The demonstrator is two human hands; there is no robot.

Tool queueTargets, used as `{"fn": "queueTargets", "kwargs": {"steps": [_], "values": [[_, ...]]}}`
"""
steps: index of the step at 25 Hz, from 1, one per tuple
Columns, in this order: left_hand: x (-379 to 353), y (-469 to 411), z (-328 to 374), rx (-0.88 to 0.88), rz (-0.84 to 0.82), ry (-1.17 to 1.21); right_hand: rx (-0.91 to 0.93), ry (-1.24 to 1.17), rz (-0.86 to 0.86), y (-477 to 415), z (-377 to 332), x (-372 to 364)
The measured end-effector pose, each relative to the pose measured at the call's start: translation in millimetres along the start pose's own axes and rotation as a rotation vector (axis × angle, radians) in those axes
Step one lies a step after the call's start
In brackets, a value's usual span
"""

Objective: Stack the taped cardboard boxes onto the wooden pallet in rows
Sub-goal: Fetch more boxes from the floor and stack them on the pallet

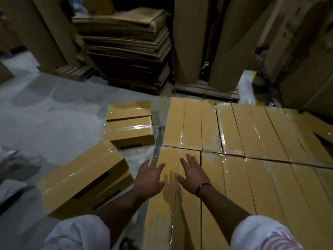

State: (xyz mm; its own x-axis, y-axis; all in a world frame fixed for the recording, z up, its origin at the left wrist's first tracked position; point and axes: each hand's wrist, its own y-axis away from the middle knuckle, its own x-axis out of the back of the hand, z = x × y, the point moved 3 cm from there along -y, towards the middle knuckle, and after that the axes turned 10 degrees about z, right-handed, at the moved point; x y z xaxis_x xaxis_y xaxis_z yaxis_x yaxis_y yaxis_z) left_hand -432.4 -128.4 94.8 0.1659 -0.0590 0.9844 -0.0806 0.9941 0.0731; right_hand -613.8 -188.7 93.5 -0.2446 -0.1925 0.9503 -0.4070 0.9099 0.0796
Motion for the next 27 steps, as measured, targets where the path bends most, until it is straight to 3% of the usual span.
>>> {"fn": "queueTargets", "kwargs": {"steps": [3, 8, 19, 27], "values": [[14, 15, -11, 0.03, 0.044, 0.041, -0.006, -0.033, 0.043, 8, -22, 7], [6, 60, -69, 0.082, -0.031, 0.084, -0.082, -0.132, 0.078, 35, -65, -13], [22, 148, -275, 0.116, 0.015, 0.192, -0.116, -0.2, 0.108, 51, -254, -96], [33, 195, -395, 0.303, 0.07, 0.319, -0.097, -0.314, 0.058, 28, -370, -142]]}}
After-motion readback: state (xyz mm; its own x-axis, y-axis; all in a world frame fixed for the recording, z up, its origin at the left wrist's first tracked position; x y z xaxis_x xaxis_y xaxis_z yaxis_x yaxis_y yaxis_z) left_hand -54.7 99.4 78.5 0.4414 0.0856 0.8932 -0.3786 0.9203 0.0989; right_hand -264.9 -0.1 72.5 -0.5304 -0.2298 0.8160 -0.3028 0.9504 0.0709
